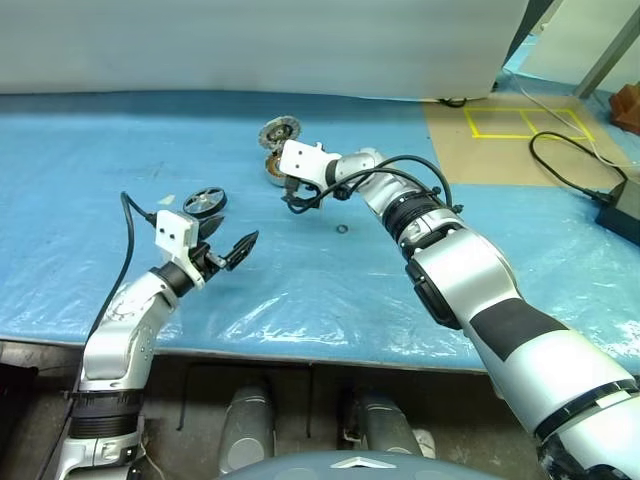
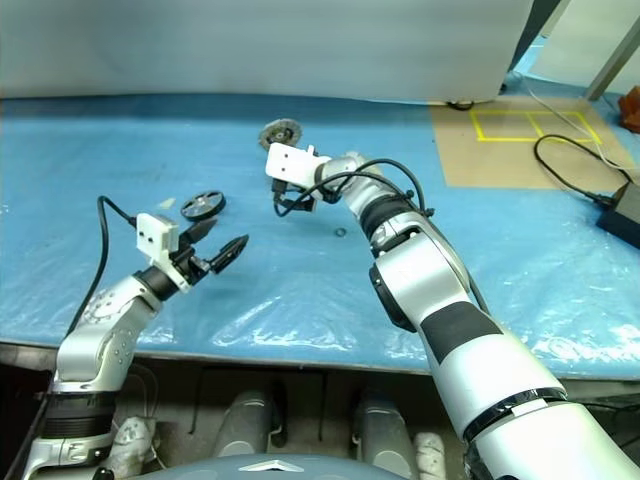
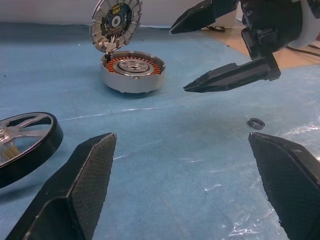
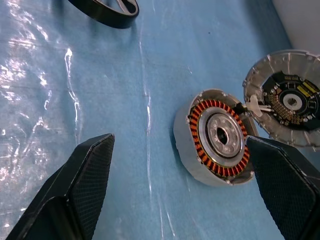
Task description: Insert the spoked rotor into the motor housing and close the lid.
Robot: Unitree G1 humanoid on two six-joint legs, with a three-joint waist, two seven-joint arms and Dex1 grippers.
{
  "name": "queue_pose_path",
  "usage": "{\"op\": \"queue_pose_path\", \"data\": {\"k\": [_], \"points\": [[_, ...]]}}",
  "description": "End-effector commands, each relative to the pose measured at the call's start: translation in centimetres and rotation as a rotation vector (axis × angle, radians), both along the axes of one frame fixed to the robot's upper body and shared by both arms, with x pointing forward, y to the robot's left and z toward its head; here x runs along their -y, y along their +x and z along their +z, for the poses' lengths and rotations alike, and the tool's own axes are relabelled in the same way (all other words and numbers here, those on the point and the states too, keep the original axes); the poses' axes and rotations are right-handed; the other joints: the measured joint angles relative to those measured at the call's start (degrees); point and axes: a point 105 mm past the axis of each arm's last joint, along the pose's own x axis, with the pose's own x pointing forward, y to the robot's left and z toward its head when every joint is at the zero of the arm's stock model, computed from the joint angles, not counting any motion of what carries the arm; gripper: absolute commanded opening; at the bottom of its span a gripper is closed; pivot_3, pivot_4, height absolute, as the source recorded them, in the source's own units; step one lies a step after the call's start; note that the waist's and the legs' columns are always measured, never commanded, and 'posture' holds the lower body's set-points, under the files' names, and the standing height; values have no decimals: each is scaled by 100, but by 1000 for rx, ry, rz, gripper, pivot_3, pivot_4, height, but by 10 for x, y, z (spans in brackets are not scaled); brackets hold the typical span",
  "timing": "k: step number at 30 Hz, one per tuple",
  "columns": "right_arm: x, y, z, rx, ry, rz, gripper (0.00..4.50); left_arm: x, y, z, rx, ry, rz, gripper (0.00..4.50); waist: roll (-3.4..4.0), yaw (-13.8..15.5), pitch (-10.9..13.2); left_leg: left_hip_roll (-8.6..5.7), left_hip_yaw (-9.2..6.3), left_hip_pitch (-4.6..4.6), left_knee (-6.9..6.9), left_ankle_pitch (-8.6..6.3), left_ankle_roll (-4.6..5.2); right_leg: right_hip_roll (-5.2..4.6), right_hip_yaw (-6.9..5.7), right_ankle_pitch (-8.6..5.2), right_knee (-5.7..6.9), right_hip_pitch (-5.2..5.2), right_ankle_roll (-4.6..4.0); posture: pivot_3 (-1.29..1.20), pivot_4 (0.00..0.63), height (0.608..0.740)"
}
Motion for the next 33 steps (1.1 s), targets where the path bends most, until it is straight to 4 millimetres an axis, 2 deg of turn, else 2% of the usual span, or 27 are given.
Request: {"op": "queue_pose_path", "data": {"k": [1,16,25,28,31,33], "points": [[-2,5,15,39,38,-38,4457,-1,-5,14,52,-2,11,4500,0,-1,0,0,0,0,0,0,0,0,0,0,0,0,0,0,150,740],[-15,1,3,31,19,-44,4457,3,-36,-1,-4,-22,73,4500,5,-14,3,3,2,3,0,-9,-18,3,1,0,0,2,-1,0,150,740],[-25,0,15,39,88,-42,4457,-1,-39,12,10,-34,95,4500,7,-14,4,3,3,5,-1,-10,-23,3,1,0,1,2,0,0,150,740],[-24,-1,12,52,42,-24,4457,-13,-34,21,31,-95,143,4500,8,-16,5,3,3,5,-1,-10,-23,4,1,0,1,2,0,0,150,740],[-23,2,20,63,69,-40,4457,-34,-19,26,52,-99,207,4500,10,-10,6,4,3,8,-1,-8,-28,4,1,0,6,2,-1,0,150,740],[-22,4,28,75,93,-55,4457,-36,-9,31,70,-79,195,4500,13,-4,8,3,3,14,-1,-7,-29,4,2,0,9,6,-1,0,150,740]]}}
